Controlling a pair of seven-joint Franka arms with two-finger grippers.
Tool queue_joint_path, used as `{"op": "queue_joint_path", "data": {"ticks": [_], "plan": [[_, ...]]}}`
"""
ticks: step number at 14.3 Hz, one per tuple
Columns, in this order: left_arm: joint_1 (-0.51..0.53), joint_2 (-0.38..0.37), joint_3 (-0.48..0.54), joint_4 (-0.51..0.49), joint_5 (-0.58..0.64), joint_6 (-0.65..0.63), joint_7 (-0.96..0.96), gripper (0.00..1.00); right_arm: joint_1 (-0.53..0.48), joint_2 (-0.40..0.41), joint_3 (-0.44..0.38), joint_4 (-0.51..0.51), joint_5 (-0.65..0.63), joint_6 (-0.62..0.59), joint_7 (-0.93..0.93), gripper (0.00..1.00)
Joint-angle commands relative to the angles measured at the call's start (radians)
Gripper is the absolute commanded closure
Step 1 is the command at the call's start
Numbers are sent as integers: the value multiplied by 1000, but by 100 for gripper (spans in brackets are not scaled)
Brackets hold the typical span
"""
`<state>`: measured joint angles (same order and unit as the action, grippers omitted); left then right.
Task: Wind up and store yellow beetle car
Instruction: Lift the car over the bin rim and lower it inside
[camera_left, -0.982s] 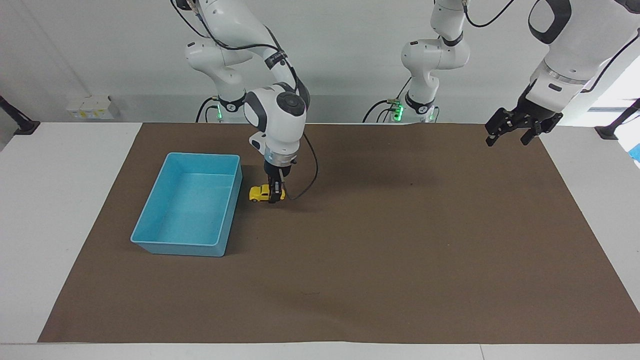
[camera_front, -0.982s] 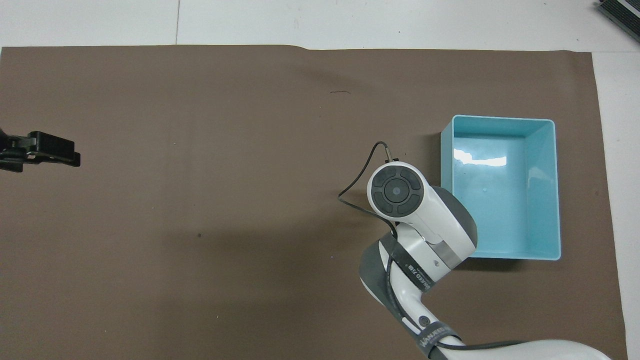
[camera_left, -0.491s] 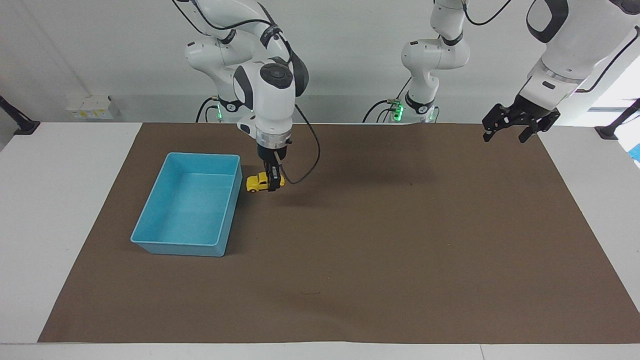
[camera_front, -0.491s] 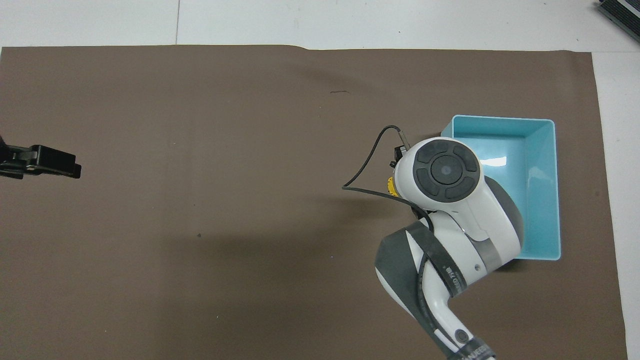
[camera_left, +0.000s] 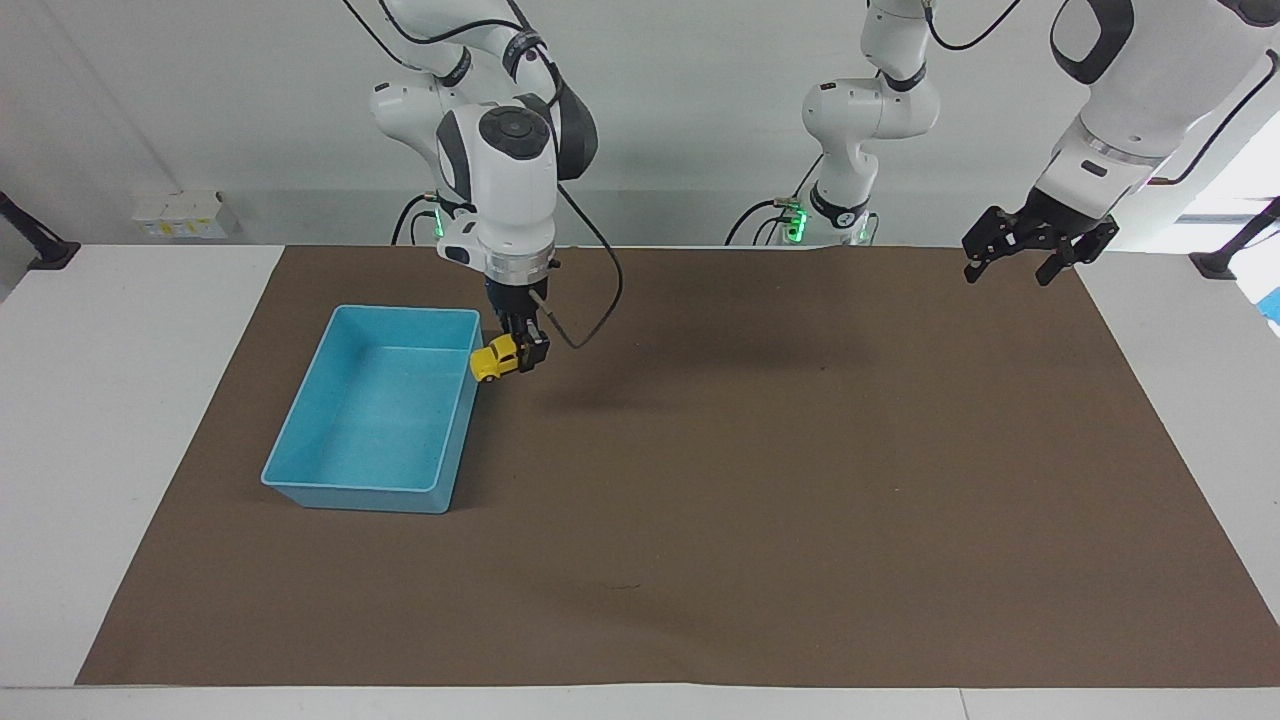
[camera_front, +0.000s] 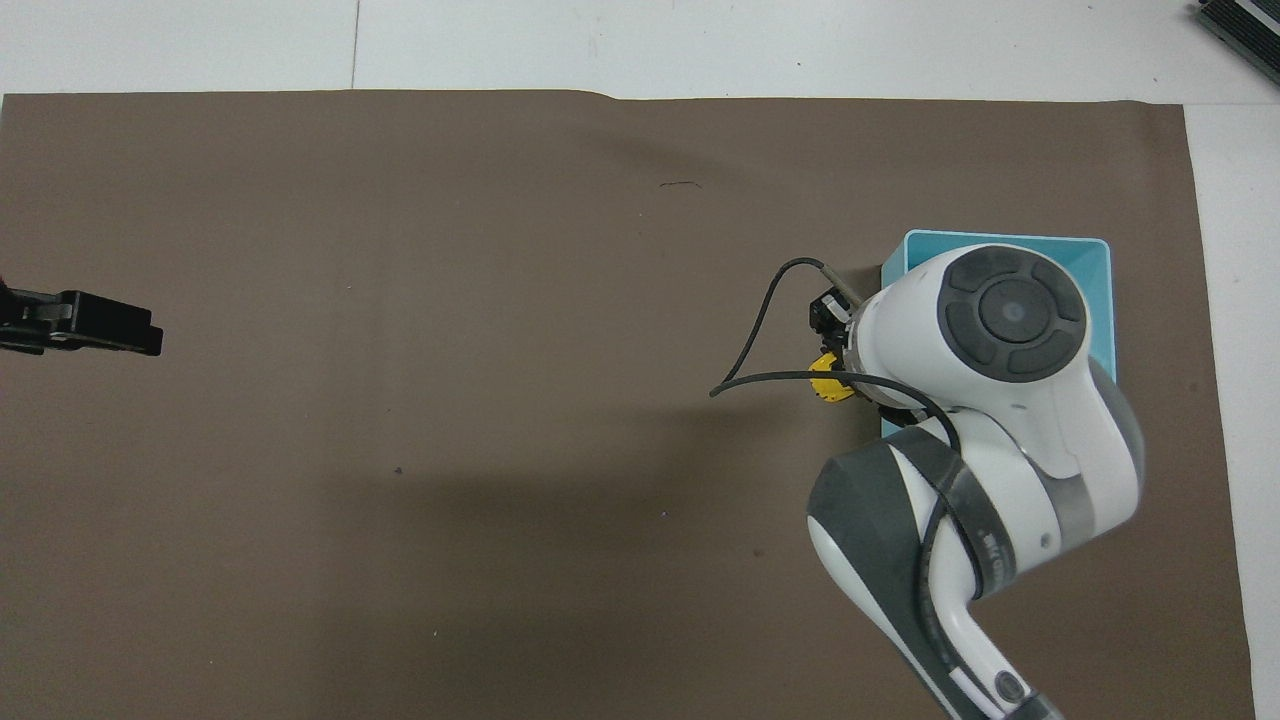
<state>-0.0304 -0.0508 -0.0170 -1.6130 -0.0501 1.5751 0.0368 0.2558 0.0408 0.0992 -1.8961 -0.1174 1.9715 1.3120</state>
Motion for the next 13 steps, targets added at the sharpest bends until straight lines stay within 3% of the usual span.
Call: {"op": "queue_joint_path", "data": {"ticks": [1, 10, 13], "plan": [[6, -26, -3, -5, 19, -6, 29, 0, -62, -47, 4, -38, 35, -19, -201, 100], [9, -47, 3, 1, 18, -50, 41, 0, -274, -108, 1, -167, 48, 3, -756, 100], [9, -46, 3, 5, 18, -49, 35, 0, -311, -146, 1, -243, 45, 93, -943, 100]]}}
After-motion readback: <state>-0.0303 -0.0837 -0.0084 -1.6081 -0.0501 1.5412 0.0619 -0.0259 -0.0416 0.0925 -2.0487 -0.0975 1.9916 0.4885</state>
